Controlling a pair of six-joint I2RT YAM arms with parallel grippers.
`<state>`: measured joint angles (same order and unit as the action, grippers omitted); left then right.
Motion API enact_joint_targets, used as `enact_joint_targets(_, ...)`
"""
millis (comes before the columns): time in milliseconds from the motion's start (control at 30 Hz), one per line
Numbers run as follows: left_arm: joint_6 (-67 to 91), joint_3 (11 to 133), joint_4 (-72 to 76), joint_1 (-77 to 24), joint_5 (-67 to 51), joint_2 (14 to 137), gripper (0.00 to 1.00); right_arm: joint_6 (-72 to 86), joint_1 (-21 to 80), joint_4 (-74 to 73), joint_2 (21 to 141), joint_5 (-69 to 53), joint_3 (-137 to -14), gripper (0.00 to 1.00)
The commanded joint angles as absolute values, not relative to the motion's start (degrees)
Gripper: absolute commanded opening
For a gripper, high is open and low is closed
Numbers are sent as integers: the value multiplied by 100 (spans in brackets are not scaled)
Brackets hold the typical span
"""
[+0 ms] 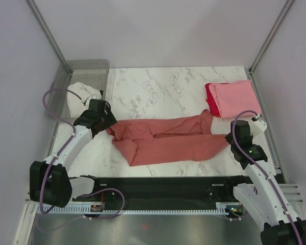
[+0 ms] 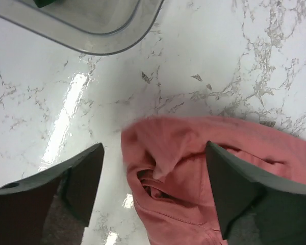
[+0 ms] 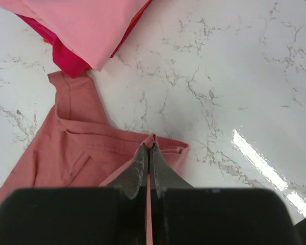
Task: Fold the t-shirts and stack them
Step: Flatten the tshirt out
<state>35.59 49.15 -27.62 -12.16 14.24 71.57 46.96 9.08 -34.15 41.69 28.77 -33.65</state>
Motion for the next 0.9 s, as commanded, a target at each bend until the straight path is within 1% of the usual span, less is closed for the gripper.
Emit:
enact_joint_targets(0,3886,4711,-2593,-1125,1433,6943,95,4765,888,-3498,3981,3138,-3384,0)
enact_joint_targets(67,3701,4833,-2593,-1142,1014,7083,96,4676,888,-3489,4069,3059,-3427,0)
enact_joint_targets(167,3534,4895,-2549,-1396,827,7145,95,4570,888,-3445,4183,2980,-3437,0)
enact_joint_targets(200,3481,4904,-2514,-1511,835,7137,91,4553,888,-3428,4201,2962,-3437,0)
enact_joint_targets(267,3323,4930,-2444,-1923,896,7128,87,4500,879,-3349,4201,2892,-3393,0)
enact_joint_targets(300,3192,5000,-2435,-2064,931,7180,81,4483,896,-3331,4219,2865,-3384,0)
enact_joint_targets(367,3042,5106,-2426,-2477,1045,7329,72,4430,888,-3252,4271,2795,-3375,0)
enact_joint_targets(400,2937,5228,-2434,-2583,1089,7408,64,4421,879,-3243,4298,2778,-3375,0)
enact_joint_targets(433,2901,5282,-2443,-2706,1116,7662,62,4421,888,-3217,4341,2769,-3375,0)
enact_joint_targets(500,2857,5422,-2478,-2733,1037,7952,63,4412,888,-3199,4394,2707,-3366,0)
enact_joint_targets(567,2830,5597,-2531,-2733,1020,8401,69,4403,879,-3164,4403,2672,-3366,0)
enact_joint_targets(733,2716,5976,-2707,-2733,1467,9210,70,4351,879,-3129,4394,2654,-3357,0)
enact_joint_targets(800,2672,6117,-2751,-2733,1538,9465,68,4333,879,-3129,4403,2654,-3375,0)
enact_joint_targets(833,2681,6143,-2760,-2733,1538,9527,65,4333,879,-3129,4421,2654,-3375,0)
enact_joint_targets(867,2681,6178,-2760,-2733,1503,9614,56,4324,888,-3120,4421,2646,-3375,0)
